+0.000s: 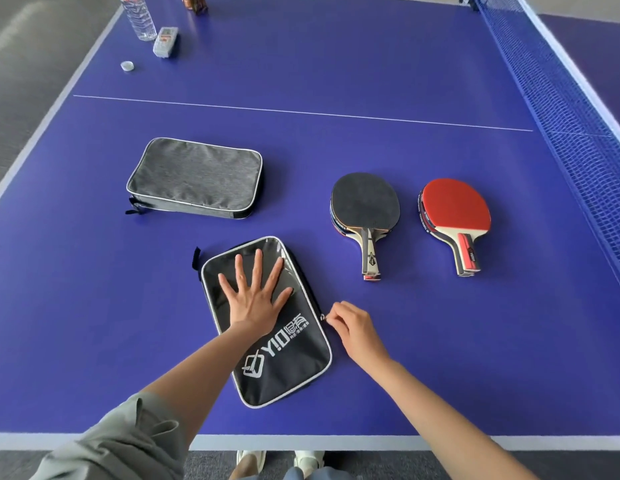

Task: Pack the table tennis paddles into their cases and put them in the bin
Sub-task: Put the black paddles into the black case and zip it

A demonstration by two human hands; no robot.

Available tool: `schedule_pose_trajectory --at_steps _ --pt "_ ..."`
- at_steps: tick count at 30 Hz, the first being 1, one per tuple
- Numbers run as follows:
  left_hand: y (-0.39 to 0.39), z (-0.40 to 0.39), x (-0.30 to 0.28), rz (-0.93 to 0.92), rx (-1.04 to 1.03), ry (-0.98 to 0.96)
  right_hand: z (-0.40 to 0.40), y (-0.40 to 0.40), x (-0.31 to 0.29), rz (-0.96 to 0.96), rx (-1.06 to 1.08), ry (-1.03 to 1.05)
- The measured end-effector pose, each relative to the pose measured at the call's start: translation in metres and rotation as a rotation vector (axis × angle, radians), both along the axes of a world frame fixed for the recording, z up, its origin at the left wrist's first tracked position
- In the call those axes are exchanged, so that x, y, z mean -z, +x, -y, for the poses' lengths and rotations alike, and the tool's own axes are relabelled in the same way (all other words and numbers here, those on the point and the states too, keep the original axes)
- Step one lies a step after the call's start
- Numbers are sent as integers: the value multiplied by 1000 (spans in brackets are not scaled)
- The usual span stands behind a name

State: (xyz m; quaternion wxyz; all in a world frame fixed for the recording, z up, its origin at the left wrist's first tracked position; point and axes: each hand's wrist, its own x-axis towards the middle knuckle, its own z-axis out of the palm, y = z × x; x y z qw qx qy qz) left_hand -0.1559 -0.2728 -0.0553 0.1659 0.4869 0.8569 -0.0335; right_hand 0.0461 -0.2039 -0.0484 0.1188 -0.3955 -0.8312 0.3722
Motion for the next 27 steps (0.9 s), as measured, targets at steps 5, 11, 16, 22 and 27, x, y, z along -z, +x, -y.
schedule_pose_trajectory --at_steps 5,11,16,22,27 --pt "2 -4 -13 72 -159 -38 2 7 5 -43 104 -43" --pt "8 1 -19 10 428 151 -35 -30 -2 -105 125 -27" --pt "11 3 -5 15 386 79 -56 -49 0 -83 70 -28" --pt "4 -13 -8 -25 225 9 -56 -41 9 -40 39 19" --pt "-3 -32 -21 -59 256 148 -47 -32 15 -40 77 37"
